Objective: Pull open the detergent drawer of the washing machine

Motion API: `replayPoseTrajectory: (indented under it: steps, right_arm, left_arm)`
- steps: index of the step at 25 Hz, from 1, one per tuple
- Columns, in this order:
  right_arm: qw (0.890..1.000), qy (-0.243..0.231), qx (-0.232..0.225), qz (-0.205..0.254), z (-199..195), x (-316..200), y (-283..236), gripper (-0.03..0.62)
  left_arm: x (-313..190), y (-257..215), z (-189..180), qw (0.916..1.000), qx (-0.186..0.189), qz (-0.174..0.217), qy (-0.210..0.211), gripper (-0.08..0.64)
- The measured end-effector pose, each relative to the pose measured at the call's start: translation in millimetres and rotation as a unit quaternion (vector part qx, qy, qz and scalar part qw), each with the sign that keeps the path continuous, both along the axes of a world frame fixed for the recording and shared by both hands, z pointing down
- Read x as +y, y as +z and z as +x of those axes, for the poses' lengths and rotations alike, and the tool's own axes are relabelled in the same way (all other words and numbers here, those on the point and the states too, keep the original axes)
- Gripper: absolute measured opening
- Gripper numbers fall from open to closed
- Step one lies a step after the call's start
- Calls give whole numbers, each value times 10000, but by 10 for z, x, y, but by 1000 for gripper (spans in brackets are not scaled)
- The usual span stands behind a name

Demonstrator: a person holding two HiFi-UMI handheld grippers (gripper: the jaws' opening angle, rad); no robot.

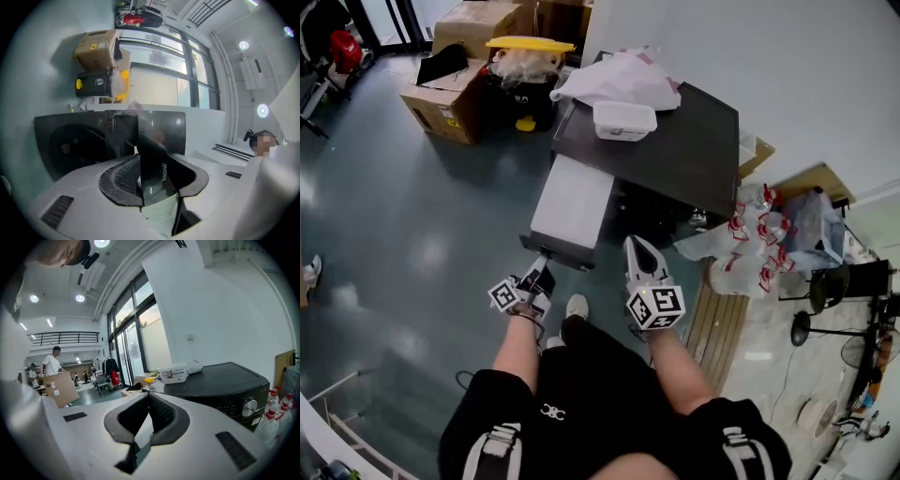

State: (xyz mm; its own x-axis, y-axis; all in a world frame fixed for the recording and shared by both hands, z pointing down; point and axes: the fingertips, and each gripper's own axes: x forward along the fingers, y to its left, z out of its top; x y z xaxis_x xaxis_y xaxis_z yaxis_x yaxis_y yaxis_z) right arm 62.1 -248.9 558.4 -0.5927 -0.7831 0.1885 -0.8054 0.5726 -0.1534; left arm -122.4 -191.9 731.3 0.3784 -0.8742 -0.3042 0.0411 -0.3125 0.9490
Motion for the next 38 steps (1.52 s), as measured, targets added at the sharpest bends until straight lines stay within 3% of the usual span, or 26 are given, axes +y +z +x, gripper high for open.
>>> replayPoseTrajectory:
  steps: [6, 19, 24, 27, 29, 32, 36, 38]
  right_arm:
    - [9998, -13, -98, -187, 73, 114, 37, 2]
    - [9998, -185, 32, -59, -23, 270, -43, 2]
    - [9998, -195, -5, 65, -79, 352, -135, 2]
    - [9998, -187, -84, 81, -123, 430, -219, 2]
    - [9996, -215, -164, 117, -179, 508, -298, 2]
    - [9993, -208, -204, 227, -249, 635, -410, 2]
    - [9986, -201, -222, 436, -376, 847, -571, 2]
    - [9979, -176, -305, 546, -446, 944, -677, 2]
  left_arm:
    - [136, 16, 17, 10000, -12, -52, -77, 175]
    - [179, 82, 58, 9988, -199, -440, -118, 186]
    - [225, 80, 11, 9959, -553, -699, -146, 181]
    - [404, 156, -190, 9866, -1189, -1053, -362, 172]
    - [567, 125, -353, 9737, -1783, -1331, -488, 156]
    - [816, -29, -611, 9415, -2858, -1639, -711, 34]
    - [1061, -621, -871, 9007, -4021, -1278, -1034, 1]
    - [1171, -976, -944, 8679, -4730, -1045, -1101, 0]
